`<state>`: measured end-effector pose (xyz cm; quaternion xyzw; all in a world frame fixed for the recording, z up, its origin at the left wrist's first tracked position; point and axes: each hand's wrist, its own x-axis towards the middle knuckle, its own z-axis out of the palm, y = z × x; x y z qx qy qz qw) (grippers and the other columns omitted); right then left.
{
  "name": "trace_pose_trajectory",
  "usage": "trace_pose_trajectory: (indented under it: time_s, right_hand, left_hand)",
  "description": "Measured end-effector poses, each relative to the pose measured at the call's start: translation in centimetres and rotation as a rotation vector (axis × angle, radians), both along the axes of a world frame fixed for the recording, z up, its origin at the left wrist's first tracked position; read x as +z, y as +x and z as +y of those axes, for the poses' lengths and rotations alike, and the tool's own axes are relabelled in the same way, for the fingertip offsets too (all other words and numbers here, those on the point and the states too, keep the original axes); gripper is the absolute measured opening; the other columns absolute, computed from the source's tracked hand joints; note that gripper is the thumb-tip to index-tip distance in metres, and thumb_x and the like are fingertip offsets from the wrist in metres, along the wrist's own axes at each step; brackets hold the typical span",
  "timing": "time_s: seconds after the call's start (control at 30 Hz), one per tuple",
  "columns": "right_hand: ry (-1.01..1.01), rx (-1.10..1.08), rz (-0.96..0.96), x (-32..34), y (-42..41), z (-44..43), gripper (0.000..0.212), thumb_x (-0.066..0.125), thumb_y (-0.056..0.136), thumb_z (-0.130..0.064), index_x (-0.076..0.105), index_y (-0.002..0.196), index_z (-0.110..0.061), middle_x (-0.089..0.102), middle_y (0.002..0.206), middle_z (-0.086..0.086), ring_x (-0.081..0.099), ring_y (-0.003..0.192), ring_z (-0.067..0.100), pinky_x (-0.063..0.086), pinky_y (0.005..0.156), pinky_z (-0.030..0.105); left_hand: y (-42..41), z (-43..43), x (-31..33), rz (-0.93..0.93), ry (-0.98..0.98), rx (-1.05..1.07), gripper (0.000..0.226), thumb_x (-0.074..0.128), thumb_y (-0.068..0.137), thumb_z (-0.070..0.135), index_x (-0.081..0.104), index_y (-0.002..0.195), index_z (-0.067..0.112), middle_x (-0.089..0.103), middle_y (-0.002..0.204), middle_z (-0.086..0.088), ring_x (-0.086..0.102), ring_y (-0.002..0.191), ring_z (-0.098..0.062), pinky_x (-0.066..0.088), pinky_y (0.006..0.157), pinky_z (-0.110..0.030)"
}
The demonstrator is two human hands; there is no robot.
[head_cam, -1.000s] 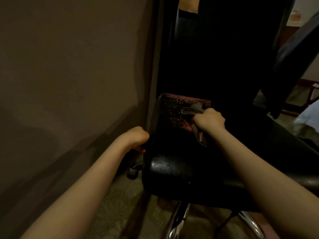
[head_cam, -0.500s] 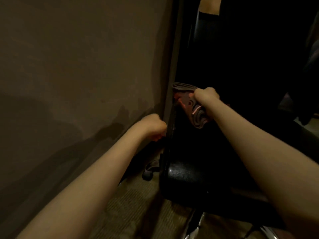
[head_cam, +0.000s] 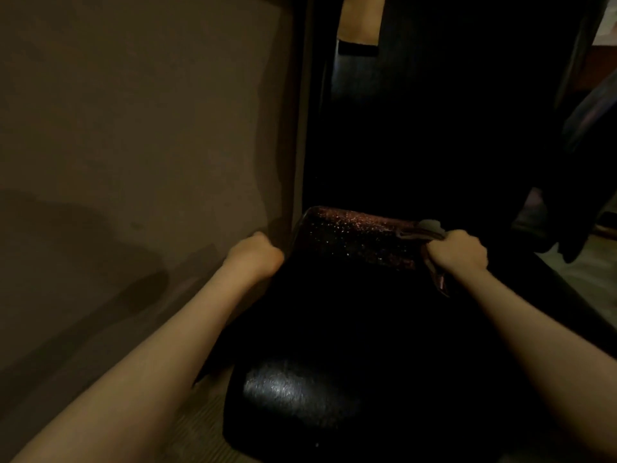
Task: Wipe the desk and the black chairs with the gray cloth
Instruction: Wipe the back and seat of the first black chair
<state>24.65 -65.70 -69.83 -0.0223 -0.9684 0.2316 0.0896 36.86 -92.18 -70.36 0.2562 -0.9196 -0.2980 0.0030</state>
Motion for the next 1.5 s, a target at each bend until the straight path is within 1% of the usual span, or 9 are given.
trace_pose_trajectory:
  time_s: [0.17, 0.47, 0.67, 0.73, 0.8, 0.83, 1.07, 1.3, 1.5]
  right_hand:
    - [-0.134, -0.042, -0.035, -0.8, -0.8, -4.5, 0.032, 0.054, 0.087, -0.024, 0.063, 0.109, -0.001, 0.062, 0.110, 0.021, 0.058, 0.103, 0.037, 0.047, 0.076, 0.033]
    - [-0.424, 0.233, -0.222, -0.2, 1.1, -16.1, 0.039, 0.054, 0.089, -0.028, 0.061, 0.119, -0.005, 0.059, 0.123, 0.017, 0.055, 0.113, 0.035, 0.045, 0.088, 0.030]
    - [-0.782, 0.384, -0.511, 0.6, 2.5, -20.8, 0.036, 0.062, 0.082, -0.018, 0.061, 0.113, -0.001, 0.064, 0.115, 0.015, 0.062, 0.099, 0.033, 0.052, 0.088, 0.040]
    - [-0.673, 0.428, -0.421, 1.7, 2.1, -20.5, 0.034, 0.061, 0.085, -0.021, 0.062, 0.112, -0.002, 0.064, 0.113, 0.013, 0.062, 0.101, 0.031, 0.051, 0.089, 0.036]
    - [-0.532, 0.461, -0.314, 2.7, 1.4, -19.3, 0.033, 0.059, 0.087, -0.022, 0.063, 0.114, -0.004, 0.064, 0.115, 0.014, 0.060, 0.107, 0.031, 0.048, 0.091, 0.033]
    - [-0.451, 0.474, -0.264, 2.9, 1.3, -18.6, 0.033, 0.059, 0.088, -0.024, 0.064, 0.114, -0.006, 0.063, 0.116, 0.014, 0.058, 0.109, 0.031, 0.045, 0.091, 0.031]
    - [-0.031, 0.579, -0.155, 0.3, 6.8, -20.0, 0.034, 0.050, 0.091, -0.026, 0.061, 0.115, -0.004, 0.059, 0.121, 0.017, 0.055, 0.114, 0.035, 0.047, 0.088, 0.033]
    - [-0.534, 0.594, -0.693, -2.7, 12.6, -24.8, 0.040, 0.047, 0.097, -0.019, 0.049, 0.130, 0.004, 0.051, 0.133, 0.019, 0.051, 0.120, 0.031, 0.042, 0.093, 0.031]
    - [-0.618, 0.598, -0.433, 0.8, 7.5, -22.1, 0.034, 0.057, 0.087, -0.022, 0.065, 0.115, -0.005, 0.063, 0.117, 0.015, 0.059, 0.109, 0.031, 0.047, 0.086, 0.030]
  left_hand:
    - [0.2, -0.5, -2.9, -0.119, 0.442, 0.111, 0.031, 0.029, 0.097, 0.004, 0.041, 0.068, 0.007, 0.039, 0.064, -0.008, 0.038, 0.053, -0.016, 0.033, 0.042, -0.020]
    - [2.3, -2.3, -2.9, -0.006, 0.857, 0.293, 0.027, 0.026, 0.098, -0.004, 0.045, 0.081, 0.005, 0.056, 0.078, -0.014, 0.060, 0.058, -0.015, 0.050, 0.042, -0.016]
    - [3.3, -3.5, 0.6, -0.054, 0.625, 0.209, 0.023, 0.027, 0.100, 0.007, 0.044, 0.086, 0.012, 0.060, 0.112, -0.021, 0.068, 0.079, -0.024, 0.044, 0.049, -0.023]
    - [2.8, -4.6, 2.0, 0.074, 0.382, 0.212, 0.023, 0.035, 0.099, 0.010, 0.045, 0.079, 0.011, 0.061, 0.111, -0.025, 0.064, 0.058, -0.018, 0.042, 0.046, -0.021]
    - [2.5, -4.8, 3.4, 0.248, 0.112, 0.219, 0.003, 0.046, 0.094, 0.011, 0.048, 0.096, 0.011, 0.059, 0.104, -0.015, 0.062, 0.079, -0.024, 0.042, 0.061, -0.026]
    - [2.3, -4.6, 3.8, 0.309, 0.044, 0.207, 0.016, 0.049, 0.092, 0.011, 0.047, 0.108, 0.010, 0.056, 0.103, -0.009, 0.058, 0.088, -0.024, 0.041, 0.068, -0.026]
    - [1.6, -2.5, 2.0, 0.125, 0.012, 0.303, 0.047, 0.051, 0.090, 0.014, 0.034, 0.132, 0.003, 0.054, 0.124, -0.019, 0.057, 0.110, -0.034, 0.048, 0.088, -0.038]
    - [5.0, -4.7, 3.9, 0.180, -0.049, 0.432, 0.042, 0.045, 0.091, 0.011, 0.033, 0.129, -0.001, 0.049, 0.127, -0.022, 0.051, 0.116, -0.037, 0.045, 0.094, -0.039]
    - [2.4, -3.6, 5.6, 0.283, -0.117, 0.426, 0.036, 0.047, 0.091, 0.012, 0.039, 0.124, 0.000, 0.053, 0.126, -0.020, 0.050, 0.117, -0.036, 0.040, 0.092, -0.035]
